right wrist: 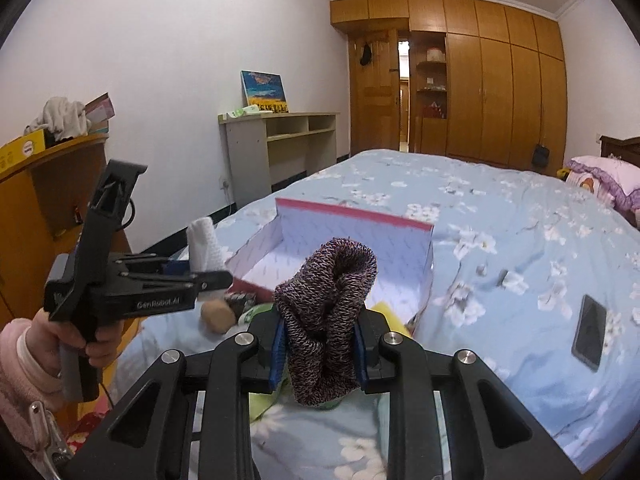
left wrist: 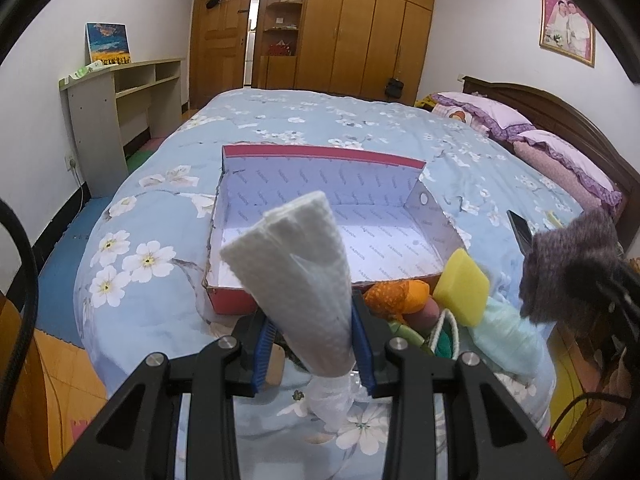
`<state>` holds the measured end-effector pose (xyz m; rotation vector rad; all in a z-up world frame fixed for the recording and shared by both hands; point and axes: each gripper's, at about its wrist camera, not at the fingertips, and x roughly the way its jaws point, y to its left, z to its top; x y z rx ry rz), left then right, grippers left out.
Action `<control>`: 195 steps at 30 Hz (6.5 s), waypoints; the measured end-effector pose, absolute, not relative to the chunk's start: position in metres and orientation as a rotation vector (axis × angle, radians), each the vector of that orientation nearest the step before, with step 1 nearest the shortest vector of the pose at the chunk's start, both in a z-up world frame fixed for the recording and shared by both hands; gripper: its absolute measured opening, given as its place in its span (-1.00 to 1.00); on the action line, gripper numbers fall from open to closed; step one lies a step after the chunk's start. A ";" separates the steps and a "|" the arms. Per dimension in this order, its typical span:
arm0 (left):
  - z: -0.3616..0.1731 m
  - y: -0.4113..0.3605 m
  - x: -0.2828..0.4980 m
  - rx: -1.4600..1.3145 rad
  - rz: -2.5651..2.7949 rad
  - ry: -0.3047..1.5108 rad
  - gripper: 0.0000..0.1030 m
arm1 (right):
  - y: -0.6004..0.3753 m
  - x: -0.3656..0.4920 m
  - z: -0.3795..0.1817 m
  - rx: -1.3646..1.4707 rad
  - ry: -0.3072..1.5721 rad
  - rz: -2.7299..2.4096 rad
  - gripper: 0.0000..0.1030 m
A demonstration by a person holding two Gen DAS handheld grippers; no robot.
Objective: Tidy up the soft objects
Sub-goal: 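Lift the white cloth with the left tool while the right tool carries the sock over the box, then lower and release the white cloth into the box while the right tool releases the sock there, then move the left tool to the beige foam while the right tool moves to the light blue cloth, then grasp the beige foam with the left tool while the right tool grasps the light blue cloth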
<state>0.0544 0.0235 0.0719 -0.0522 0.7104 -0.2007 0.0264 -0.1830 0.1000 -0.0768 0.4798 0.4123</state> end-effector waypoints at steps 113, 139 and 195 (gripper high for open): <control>0.050 0.036 0.117 -0.024 -0.106 0.795 0.38 | -0.193 0.142 0.055 -0.075 0.639 0.314 0.13; -0.005 0.056 0.084 -0.016 -0.033 0.864 0.51 | -0.208 0.060 0.026 -0.072 0.673 0.256 0.13; -0.019 0.053 0.055 -0.039 -0.123 0.872 0.08 | -0.258 0.063 -0.022 0.040 0.858 0.182 0.16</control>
